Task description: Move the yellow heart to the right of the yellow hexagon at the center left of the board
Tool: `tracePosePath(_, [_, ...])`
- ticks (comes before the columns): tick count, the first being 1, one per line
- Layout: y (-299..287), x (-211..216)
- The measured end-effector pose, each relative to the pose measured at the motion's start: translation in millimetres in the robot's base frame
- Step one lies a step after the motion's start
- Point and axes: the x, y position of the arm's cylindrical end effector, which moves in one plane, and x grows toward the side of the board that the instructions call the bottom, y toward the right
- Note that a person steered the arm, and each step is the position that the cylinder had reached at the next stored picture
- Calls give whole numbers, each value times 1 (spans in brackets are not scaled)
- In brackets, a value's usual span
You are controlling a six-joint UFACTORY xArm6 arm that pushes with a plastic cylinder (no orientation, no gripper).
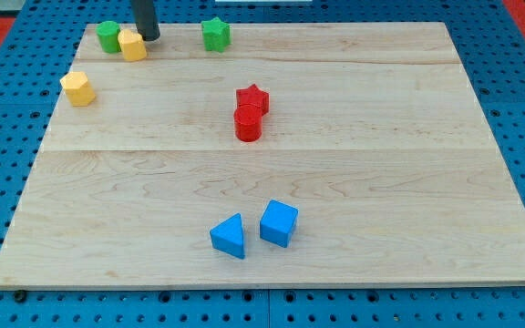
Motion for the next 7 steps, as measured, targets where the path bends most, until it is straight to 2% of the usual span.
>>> tracePosePath(1, [-14,13])
tracePosePath(3, [-31,-7])
tracePosePath(5, [-60,50])
tracePosePath(7, [-66,110])
